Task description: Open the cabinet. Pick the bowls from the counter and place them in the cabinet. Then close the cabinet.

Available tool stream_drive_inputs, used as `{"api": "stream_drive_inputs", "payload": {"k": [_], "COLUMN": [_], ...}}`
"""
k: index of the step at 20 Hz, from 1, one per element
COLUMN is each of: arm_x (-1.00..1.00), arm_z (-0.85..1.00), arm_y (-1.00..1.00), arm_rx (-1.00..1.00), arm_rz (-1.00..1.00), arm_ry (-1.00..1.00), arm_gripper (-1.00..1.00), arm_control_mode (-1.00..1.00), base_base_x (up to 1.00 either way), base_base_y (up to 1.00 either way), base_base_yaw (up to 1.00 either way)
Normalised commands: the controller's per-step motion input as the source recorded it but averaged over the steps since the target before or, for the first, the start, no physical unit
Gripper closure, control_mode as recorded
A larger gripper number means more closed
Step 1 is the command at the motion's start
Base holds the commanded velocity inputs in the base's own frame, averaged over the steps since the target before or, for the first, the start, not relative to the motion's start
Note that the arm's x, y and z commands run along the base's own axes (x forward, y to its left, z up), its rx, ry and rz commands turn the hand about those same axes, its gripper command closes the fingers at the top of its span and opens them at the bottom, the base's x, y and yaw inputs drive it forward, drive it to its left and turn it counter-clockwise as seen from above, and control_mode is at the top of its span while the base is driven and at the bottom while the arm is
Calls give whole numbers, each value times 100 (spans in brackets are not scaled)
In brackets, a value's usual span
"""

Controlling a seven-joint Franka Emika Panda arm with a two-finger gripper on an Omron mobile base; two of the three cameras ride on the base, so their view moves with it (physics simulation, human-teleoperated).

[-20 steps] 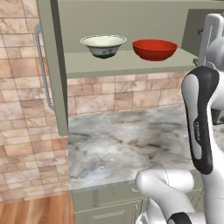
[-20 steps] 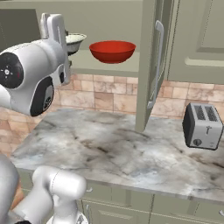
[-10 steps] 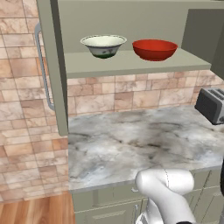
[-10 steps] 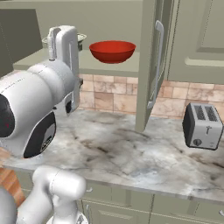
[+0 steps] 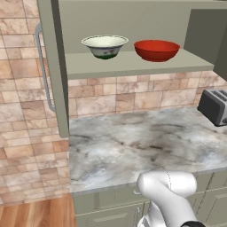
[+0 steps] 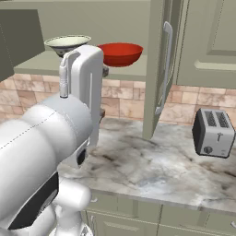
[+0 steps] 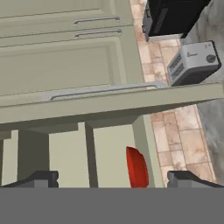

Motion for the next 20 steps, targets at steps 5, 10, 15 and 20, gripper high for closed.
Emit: {"api": "stream_drive_inputs", "payload": {"k": [5,10,15,20], "arm_x": [0,14,60,66], "arm_z": [-25,-36,-59,-38], "arm_y": [-53,-45,-5,-6], "arm_rx": [0,-1,-2,-1], "arm_rz": [0,1,9,13], "arm_ry": [0,-4,-16,-22], "arm_gripper": [-100,-100,-100,-100], "arm_control_mode": [-100,-100,-100,-100], "base_base_x": [0,0,0,0], "base_base_y": [0,0,0,0], "base_base_yaw": [0,0,0,0]}}
